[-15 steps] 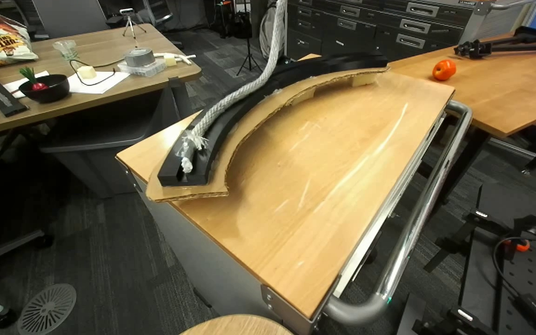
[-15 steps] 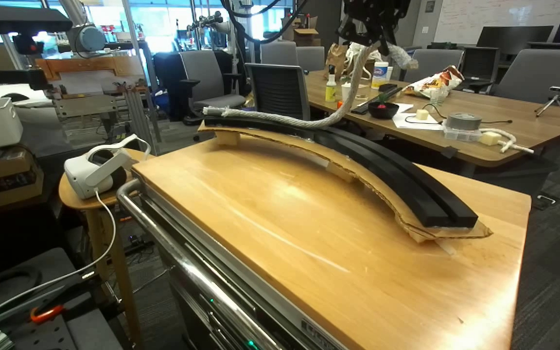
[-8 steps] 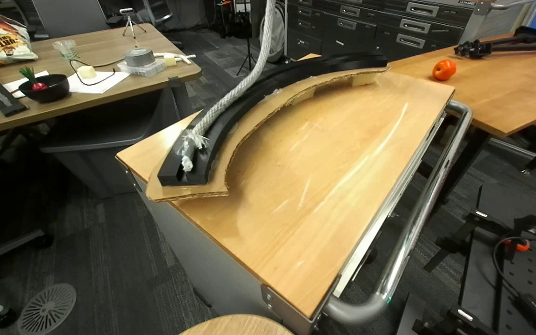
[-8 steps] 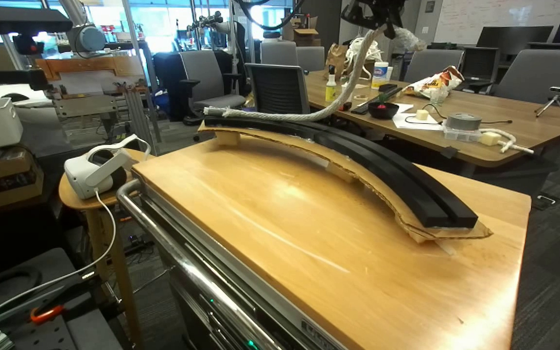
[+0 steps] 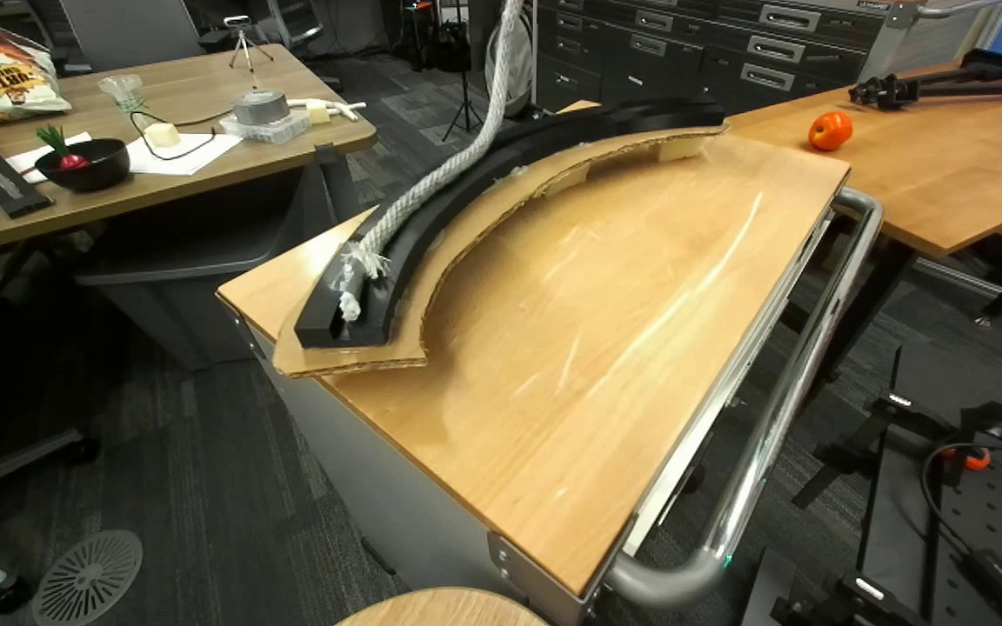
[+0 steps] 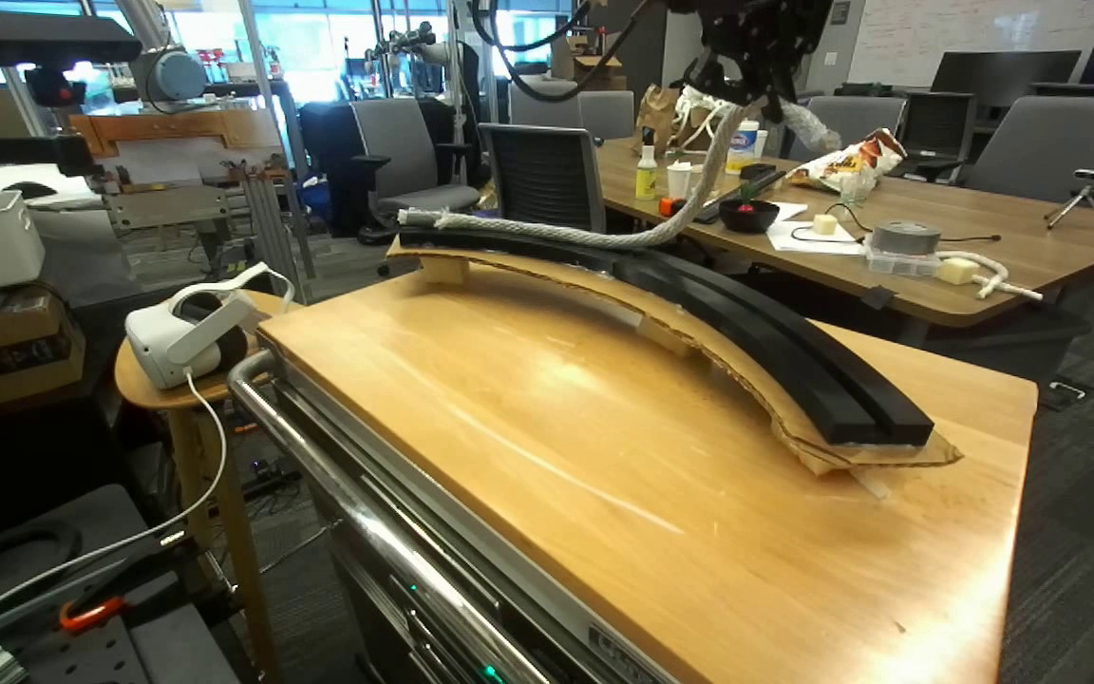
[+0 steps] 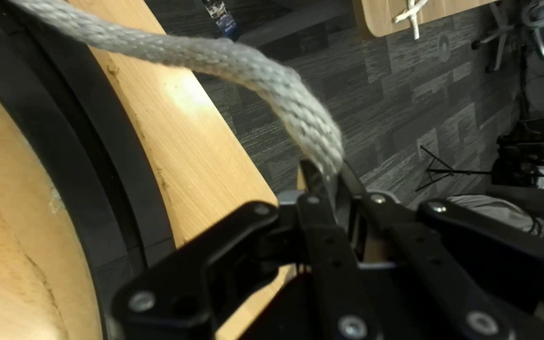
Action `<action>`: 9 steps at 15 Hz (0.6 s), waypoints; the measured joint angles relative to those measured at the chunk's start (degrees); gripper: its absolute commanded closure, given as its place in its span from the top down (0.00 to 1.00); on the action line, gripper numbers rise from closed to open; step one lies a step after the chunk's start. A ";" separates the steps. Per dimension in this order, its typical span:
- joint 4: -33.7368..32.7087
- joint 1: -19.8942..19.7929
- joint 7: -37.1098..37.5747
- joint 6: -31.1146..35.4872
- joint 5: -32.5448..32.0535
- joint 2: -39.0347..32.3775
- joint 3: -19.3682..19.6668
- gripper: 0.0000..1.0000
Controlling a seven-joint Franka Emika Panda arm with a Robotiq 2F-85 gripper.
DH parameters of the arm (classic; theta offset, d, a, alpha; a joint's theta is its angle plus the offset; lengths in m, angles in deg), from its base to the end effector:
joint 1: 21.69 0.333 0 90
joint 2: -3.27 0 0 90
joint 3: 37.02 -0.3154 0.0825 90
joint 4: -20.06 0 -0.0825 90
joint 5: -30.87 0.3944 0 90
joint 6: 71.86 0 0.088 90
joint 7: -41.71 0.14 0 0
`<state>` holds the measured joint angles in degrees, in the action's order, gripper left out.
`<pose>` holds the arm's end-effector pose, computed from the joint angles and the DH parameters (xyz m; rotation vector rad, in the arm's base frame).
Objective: Align the rope with the black object
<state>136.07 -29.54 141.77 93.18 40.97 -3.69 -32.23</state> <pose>0.6372 -0.1501 0.4454 -1.2264 2.1766 -0.6062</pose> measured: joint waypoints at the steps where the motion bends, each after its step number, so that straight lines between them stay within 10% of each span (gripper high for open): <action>1: -0.25 -0.16 0.02 -0.81 0.13 -0.49 0.05 0.03; 9: -2.65 -1.12 2.43 -9.84 -4.80 -2.86 5.04 0.03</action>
<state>133.41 -30.66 144.20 83.34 36.16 -6.55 -27.18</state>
